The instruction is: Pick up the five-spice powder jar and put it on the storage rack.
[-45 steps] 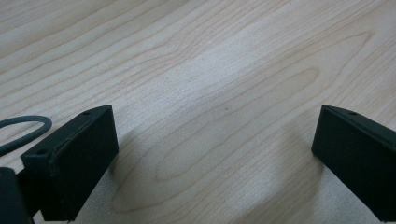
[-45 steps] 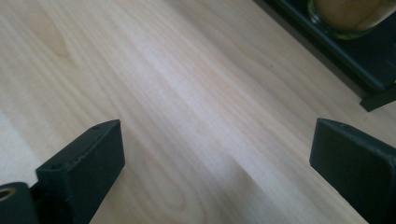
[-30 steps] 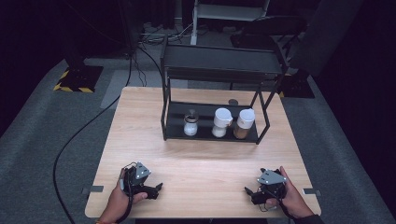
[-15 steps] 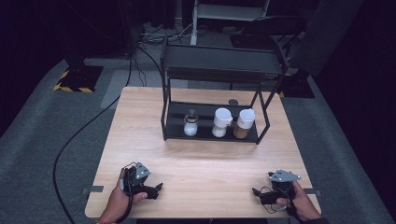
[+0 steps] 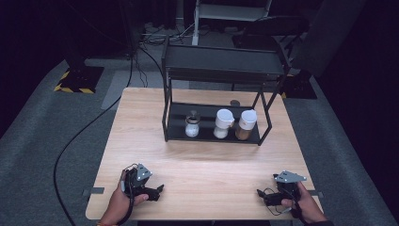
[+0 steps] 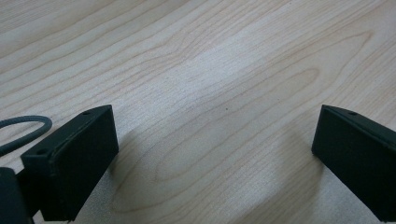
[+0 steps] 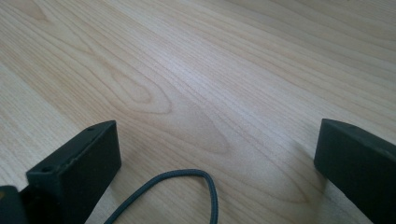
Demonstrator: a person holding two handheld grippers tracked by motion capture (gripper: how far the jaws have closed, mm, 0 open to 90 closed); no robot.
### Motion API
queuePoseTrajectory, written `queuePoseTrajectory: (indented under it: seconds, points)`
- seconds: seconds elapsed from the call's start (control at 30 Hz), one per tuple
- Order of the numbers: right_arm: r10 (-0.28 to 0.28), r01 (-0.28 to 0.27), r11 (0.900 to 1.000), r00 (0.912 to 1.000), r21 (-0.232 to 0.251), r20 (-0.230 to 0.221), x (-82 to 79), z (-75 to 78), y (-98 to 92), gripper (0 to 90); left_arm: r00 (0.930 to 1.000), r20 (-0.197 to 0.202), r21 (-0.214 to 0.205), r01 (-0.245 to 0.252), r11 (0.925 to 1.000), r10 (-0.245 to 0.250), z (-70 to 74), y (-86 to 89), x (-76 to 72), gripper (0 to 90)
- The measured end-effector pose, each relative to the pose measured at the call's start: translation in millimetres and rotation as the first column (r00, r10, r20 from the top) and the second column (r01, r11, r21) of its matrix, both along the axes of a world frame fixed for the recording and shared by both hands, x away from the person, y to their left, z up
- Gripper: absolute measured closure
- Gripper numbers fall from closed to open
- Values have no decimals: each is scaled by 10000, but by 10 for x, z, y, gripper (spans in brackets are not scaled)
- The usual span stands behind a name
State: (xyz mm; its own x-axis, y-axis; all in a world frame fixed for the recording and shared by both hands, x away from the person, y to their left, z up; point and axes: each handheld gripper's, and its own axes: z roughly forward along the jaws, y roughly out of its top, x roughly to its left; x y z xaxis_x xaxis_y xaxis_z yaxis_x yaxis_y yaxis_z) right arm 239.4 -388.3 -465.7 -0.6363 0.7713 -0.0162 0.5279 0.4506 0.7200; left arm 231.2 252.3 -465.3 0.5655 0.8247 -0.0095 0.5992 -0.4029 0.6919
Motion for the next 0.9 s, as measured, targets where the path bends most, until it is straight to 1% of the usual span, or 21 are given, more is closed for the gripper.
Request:
queuePoseTrajectory:
  seconds: [0.27,0.9]
  points:
    - [51,-51,10000,10000,20,-25,16,0,-12,1,10000,1,-3,-3,10000,3,0,0,0,3]
    - [-89,89,10000,10000,25,-29,33,0,-15,1,10000,4,11,45,10000,-45,1,5,6,3]
